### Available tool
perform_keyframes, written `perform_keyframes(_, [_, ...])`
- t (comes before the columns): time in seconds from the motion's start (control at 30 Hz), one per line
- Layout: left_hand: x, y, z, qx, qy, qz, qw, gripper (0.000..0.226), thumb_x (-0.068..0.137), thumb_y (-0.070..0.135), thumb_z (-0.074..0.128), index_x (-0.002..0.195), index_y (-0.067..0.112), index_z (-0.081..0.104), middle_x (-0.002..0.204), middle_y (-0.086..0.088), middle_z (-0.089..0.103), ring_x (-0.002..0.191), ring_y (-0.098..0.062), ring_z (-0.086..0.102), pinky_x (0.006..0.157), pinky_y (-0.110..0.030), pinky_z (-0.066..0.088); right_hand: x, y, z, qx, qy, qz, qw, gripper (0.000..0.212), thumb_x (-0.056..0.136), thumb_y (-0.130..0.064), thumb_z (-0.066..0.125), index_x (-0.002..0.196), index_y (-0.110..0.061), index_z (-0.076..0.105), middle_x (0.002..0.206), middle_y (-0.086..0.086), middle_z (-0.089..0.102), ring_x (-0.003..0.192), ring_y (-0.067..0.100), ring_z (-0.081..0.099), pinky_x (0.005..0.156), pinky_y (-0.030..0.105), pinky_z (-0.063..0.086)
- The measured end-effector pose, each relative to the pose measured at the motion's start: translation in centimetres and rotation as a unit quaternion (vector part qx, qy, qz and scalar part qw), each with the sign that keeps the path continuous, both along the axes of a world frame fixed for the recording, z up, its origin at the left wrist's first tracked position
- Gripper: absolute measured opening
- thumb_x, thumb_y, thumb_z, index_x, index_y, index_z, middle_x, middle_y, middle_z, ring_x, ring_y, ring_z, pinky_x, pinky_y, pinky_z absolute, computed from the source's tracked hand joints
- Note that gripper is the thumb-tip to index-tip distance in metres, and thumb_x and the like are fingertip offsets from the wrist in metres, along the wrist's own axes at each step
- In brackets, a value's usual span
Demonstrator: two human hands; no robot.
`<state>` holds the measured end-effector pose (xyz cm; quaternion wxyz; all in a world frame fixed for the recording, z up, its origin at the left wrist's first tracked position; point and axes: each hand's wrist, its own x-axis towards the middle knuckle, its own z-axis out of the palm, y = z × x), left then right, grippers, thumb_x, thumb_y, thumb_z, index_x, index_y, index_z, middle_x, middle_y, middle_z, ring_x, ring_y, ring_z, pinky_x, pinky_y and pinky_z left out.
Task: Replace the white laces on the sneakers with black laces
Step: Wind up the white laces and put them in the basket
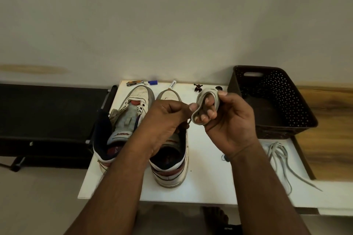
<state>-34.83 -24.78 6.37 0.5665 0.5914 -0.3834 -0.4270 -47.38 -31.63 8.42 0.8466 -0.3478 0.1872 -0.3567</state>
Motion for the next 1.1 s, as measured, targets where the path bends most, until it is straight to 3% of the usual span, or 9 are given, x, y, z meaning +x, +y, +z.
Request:
perform_keyframes(0.1, [-0.1, -0.1, 0.1, -0.045, 0.013, 0.037, 0.998, 0.016, 0.075, 0.025, 0.076, 0.091, 0.024, 0.078, 0.095, -0.018, 0.071, 0.083, -0.033, 0.063, 0.08, -0.049, 0.053, 0.2, 0.1, -0.1, 0.011, 0.004, -0.003, 1.0, 0.034, 0.075, -0.019, 0.043, 0.05, -0.007, 0.062, 0.043, 0.004, 0.046, 0.05, 0.017, 0.059, 0.046, 0.022, 0.045])
perform_keyframes(0.27, [0.1, -0.1, 0.1, -0.064, 0.047, 0.025, 0.997, 0.037, 0.087, -0.009, 0.055, 0.086, 0.019, 0.079, 0.084, -0.006, 0.075, 0.081, -0.018, 0.071, 0.081, -0.031, 0.054, 0.4, -0.1, -0.4, 0.006, 0.004, -0.013, 1.0, 0.032, 0.076, -0.018, 0.044, 0.051, -0.008, 0.062, 0.048, 0.005, 0.048, 0.042, 0.014, 0.05, 0.047, 0.023, 0.046])
perform_keyframes(0.43, [-0.6, 0.0, 0.6, -0.091, 0.057, -0.048, 0.993, 0.021, 0.092, 0.016, 0.056, 0.09, 0.007, 0.074, 0.08, -0.007, 0.071, 0.073, -0.017, 0.063, 0.075, -0.026, 0.052, 0.2, -0.3, -0.8, -0.009, 0.003, 0.005, 1.0, 0.034, 0.079, -0.019, 0.043, 0.055, -0.007, 0.064, 0.049, 0.005, 0.049, 0.043, 0.013, 0.047, 0.049, 0.023, 0.047])
perform_keyframes(0.57, [-1.1, -0.2, 0.2, -0.061, 0.062, -0.006, 0.996, 0.018, 0.093, 0.008, 0.056, 0.086, 0.002, 0.071, 0.073, -0.009, 0.07, 0.065, -0.015, 0.062, 0.066, -0.021, 0.051, 0.3, -0.2, -1.3, -0.031, 0.025, 0.031, 0.999, 0.033, 0.077, -0.021, 0.044, 0.054, -0.008, 0.064, 0.052, 0.005, 0.058, 0.046, 0.015, 0.046, 0.052, 0.026, 0.047])
perform_keyframes(0.7, [-1.3, -0.6, -0.5, -0.046, -0.027, 0.029, 0.998, 0.016, 0.096, 0.011, 0.056, 0.089, 0.002, 0.067, 0.081, -0.015, 0.071, 0.071, -0.018, 0.063, 0.078, -0.039, 0.055, 0.0, -0.8, -1.9, -0.028, 0.045, 0.04, 0.998, 0.031, 0.078, -0.023, 0.045, 0.057, -0.007, 0.061, 0.048, 0.004, 0.051, 0.046, 0.019, 0.046, 0.055, 0.029, 0.047])
perform_keyframes(0.83, [-2.2, -0.7, -0.3, -0.072, -0.001, 0.015, 0.997, 0.026, 0.101, 0.016, 0.046, 0.098, -0.008, 0.057, 0.083, -0.011, 0.065, 0.075, -0.014, 0.058, 0.079, -0.033, 0.051, -0.9, -1.8, -1.9, -0.068, 0.032, 0.057, 0.996, 0.027, 0.084, -0.024, 0.054, 0.067, -0.007, 0.065, 0.053, 0.005, 0.052, 0.055, 0.019, 0.055, 0.063, 0.031, 0.053])
perform_keyframes(0.93, [-2.2, -1.0, -0.3, -0.076, -0.027, 0.003, 0.997, 0.039, 0.093, 0.037, 0.051, 0.102, 0.001, 0.059, 0.109, -0.02, 0.054, 0.091, -0.019, 0.056, 0.097, -0.047, 0.048, -1.9, -2.3, -1.7, -0.102, 0.051, 0.064, 0.991, 0.024, 0.082, -0.029, 0.06, 0.067, -0.01, 0.065, 0.058, 0.003, 0.054, 0.06, 0.018, 0.058, 0.069, 0.031, 0.054])
perform_keyframes(1.0, [-2.2, -1.1, -0.5, -0.064, -0.046, -0.005, 0.997, 0.04, 0.09, 0.043, 0.054, 0.103, 0.006, 0.061, 0.121, -0.012, 0.046, 0.106, -0.013, 0.053, 0.103, -0.033, 0.044, -2.5, -2.4, -1.3, -0.134, 0.058, 0.07, 0.987, 0.026, 0.083, -0.034, 0.067, 0.069, -0.012, 0.065, 0.062, 0.003, 0.055, 0.063, 0.017, 0.06, 0.071, 0.028, 0.054])
perform_keyframes(1.1, [-2.7, -1.1, -0.1, -0.063, -0.068, -0.031, 0.995, 0.026, 0.099, 0.025, 0.05, 0.107, 0.003, 0.062, 0.129, -0.004, 0.04, 0.114, 0.008, 0.044, 0.094, -0.006, 0.037, -3.6, -2.2, -0.1, -0.2, 0.103, 0.053, 0.973, 0.023, 0.086, -0.032, 0.064, 0.069, -0.016, 0.067, 0.065, 0.001, 0.056, 0.067, 0.015, 0.06, 0.071, 0.025, 0.052])
